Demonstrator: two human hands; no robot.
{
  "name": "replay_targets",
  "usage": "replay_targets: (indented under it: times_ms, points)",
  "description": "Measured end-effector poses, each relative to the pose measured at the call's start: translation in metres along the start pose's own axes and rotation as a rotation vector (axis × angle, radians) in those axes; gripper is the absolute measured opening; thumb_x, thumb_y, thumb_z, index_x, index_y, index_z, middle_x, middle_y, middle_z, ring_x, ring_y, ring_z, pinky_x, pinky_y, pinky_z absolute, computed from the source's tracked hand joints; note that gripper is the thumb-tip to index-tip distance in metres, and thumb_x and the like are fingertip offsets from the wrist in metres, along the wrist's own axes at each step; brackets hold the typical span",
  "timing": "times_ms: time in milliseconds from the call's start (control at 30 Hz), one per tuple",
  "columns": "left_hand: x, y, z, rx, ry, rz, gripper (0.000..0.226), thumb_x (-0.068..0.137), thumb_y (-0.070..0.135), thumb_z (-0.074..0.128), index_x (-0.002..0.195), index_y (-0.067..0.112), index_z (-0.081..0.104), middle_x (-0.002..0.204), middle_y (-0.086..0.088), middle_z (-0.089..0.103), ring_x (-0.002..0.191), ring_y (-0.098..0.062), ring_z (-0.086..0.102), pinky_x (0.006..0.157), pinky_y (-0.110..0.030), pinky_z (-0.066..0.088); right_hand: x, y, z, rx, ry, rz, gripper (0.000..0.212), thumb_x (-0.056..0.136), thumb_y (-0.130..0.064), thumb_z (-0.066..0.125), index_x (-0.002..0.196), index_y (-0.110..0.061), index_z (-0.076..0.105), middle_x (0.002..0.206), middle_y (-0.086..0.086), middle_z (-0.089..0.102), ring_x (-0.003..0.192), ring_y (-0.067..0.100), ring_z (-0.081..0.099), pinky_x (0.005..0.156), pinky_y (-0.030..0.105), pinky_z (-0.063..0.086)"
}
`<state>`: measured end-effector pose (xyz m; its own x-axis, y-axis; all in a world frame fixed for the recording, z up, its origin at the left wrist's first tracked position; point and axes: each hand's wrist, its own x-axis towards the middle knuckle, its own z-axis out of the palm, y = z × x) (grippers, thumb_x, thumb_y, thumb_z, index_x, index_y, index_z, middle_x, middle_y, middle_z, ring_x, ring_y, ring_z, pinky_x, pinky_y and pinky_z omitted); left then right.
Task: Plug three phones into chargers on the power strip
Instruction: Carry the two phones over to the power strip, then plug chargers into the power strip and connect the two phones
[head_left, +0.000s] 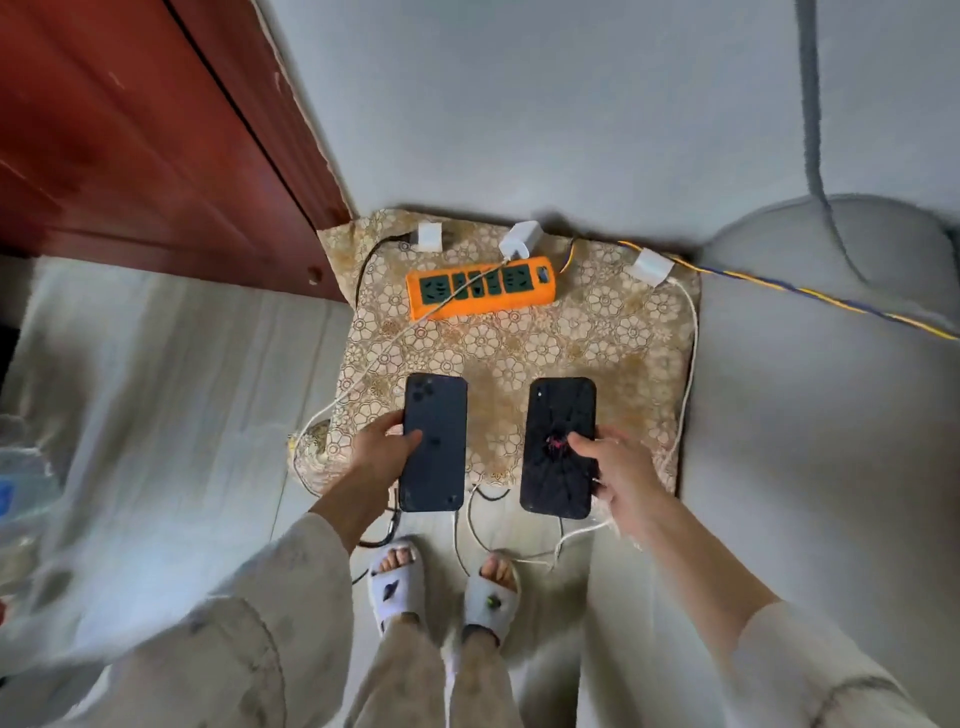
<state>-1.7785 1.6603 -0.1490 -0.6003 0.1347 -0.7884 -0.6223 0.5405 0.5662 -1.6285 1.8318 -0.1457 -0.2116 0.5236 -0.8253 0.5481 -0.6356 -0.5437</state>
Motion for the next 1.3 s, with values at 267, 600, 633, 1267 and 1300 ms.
replay_targets:
  times_ms: [267,600,633,1267,1300]
  points:
    - [0.046,-0.007,0.033,0.024,-0.019,0.001,0.033,0.088,0.003,0.053,0.121,0.009,0.054,0.099,-0.011,0.062,0.083,-0.024,0.057,0.062,-0.027,0.049,0.054,0.001,0.023,-0.063,-0.04,-0.041,0.013,0.083,-0.004,0.062,0.08,-0.017,0.064,0.092,0.008,0.067,0.077,0.019,0.064,0.056,0.026,0.047]
    - [0.036,0.009,0.045,0.444,0.086,0.246,0.033,0.087,0.004,0.047,0.117,0.011,0.06,0.109,-0.011,0.065,0.088,-0.025,0.056,0.074,-0.03,0.046,0.055,-0.002,0.038,-0.522,0.127,-0.273,0.014,0.085,-0.015,0.062,0.097,-0.01,0.066,0.077,-0.004,0.06,0.064,0.009,0.055,0.05,0.014,0.04]
    - [0.034,0.008,0.046,0.49,0.079,0.251,0.034,0.088,0.004,0.044,0.119,0.01,0.057,0.113,-0.014,0.063,0.093,-0.029,0.057,0.078,-0.034,0.049,0.052,-0.002,0.039,-0.584,0.129,-0.298,0.014,0.085,-0.016,0.061,0.098,-0.011,0.066,0.078,-0.002,0.061,0.063,0.007,0.055,0.047,0.012,0.04]
    - [0.079,0.034,-0.032,0.975,0.158,0.729,0.058,0.096,0.039,0.03,0.145,0.014,0.012,0.157,-0.009,0.003,0.145,-0.027,-0.002,0.118,-0.045,0.001,0.033,-0.097,0.099,-1.178,0.039,-0.814,0.039,0.093,-0.03,0.047,0.128,-0.012,0.047,0.127,0.011,0.053,0.121,0.029,0.046,0.098,0.044,0.04]
    - [0.09,0.032,-0.034,1.044,0.118,0.708,0.066,0.093,0.05,0.023,0.146,0.017,0.002,0.155,-0.005,-0.01,0.144,-0.024,-0.012,0.117,-0.043,-0.007,0.04,-0.106,0.112,-1.179,0.032,-0.872,0.039,0.093,-0.028,0.047,0.128,-0.011,0.047,0.127,0.012,0.052,0.122,0.029,0.044,0.098,0.043,0.039]
